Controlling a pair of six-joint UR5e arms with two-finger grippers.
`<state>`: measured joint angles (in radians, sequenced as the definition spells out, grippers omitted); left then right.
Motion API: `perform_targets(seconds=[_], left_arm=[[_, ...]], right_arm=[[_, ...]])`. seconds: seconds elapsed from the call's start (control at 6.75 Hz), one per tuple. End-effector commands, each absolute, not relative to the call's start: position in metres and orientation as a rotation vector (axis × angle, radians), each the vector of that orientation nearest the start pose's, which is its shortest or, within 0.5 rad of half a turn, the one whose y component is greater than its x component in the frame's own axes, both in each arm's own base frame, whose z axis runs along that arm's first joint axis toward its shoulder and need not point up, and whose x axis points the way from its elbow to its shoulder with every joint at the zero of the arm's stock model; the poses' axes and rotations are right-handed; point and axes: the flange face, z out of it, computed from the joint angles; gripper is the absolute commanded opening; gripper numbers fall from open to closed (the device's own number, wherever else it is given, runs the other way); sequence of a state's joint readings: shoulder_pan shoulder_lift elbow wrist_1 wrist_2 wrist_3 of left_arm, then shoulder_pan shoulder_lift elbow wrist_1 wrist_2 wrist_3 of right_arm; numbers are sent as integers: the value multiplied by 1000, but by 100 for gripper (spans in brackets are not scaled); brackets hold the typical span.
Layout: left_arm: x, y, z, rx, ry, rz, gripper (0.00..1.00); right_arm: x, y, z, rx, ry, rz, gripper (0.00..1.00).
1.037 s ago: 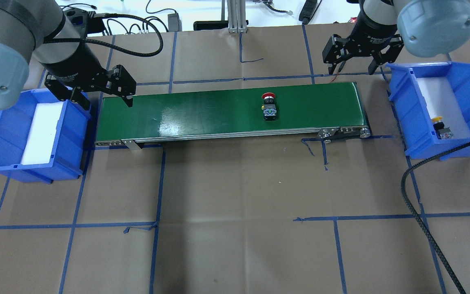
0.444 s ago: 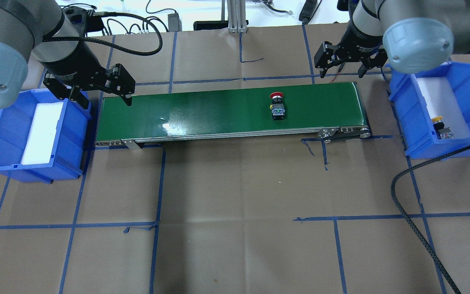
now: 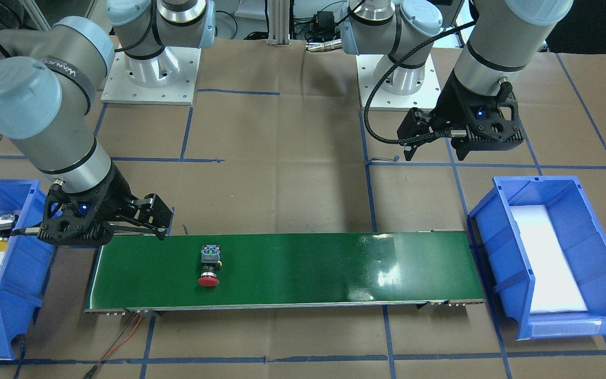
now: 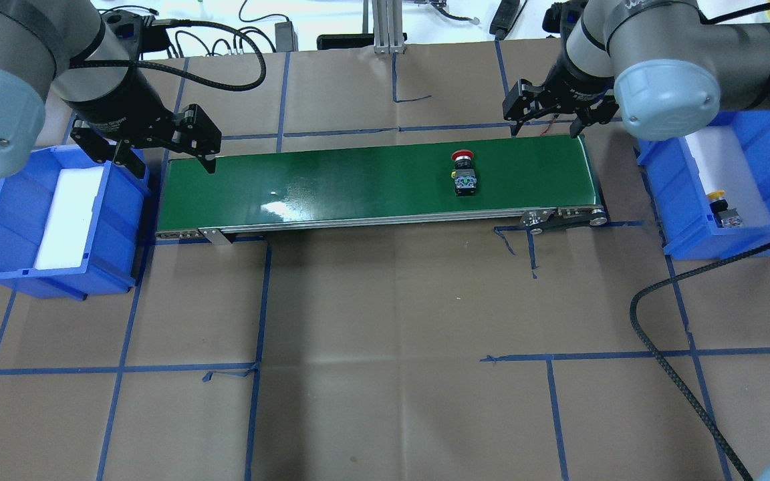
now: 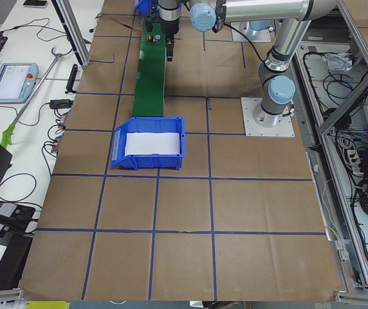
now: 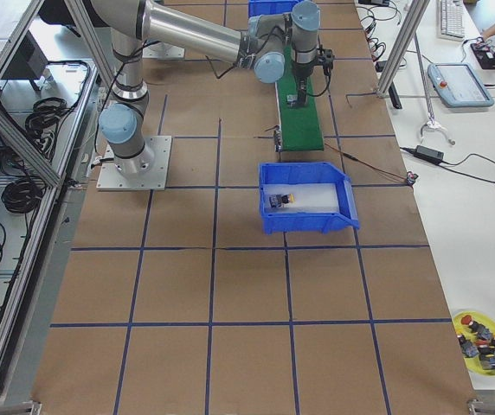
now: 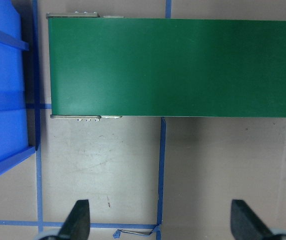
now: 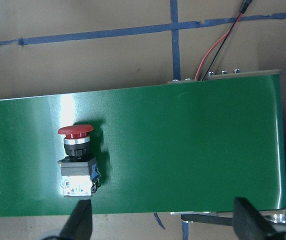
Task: Transport two buttons from left to right
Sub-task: 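Lower the right gripper onto the red-capped button and grasp it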
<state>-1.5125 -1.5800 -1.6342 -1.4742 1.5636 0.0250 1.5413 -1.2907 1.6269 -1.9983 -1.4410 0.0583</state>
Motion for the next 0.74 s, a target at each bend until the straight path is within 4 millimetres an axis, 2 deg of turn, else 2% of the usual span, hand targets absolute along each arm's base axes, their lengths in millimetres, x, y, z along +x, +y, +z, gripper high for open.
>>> perform_targets(seconds=[0.0, 0.15, 0.59], left_arm=[[-105, -504, 462, -53, 3149, -39, 100], [-105, -504, 461, -53, 3151, -37, 100], [-105, -504, 462, -53, 3152, -39, 100]], right_arm=[[136, -610, 314, 172, 2996, -38, 100], [145, -612, 305, 156, 2997, -33, 100], [157, -625, 285, 130, 2991, -104, 100]])
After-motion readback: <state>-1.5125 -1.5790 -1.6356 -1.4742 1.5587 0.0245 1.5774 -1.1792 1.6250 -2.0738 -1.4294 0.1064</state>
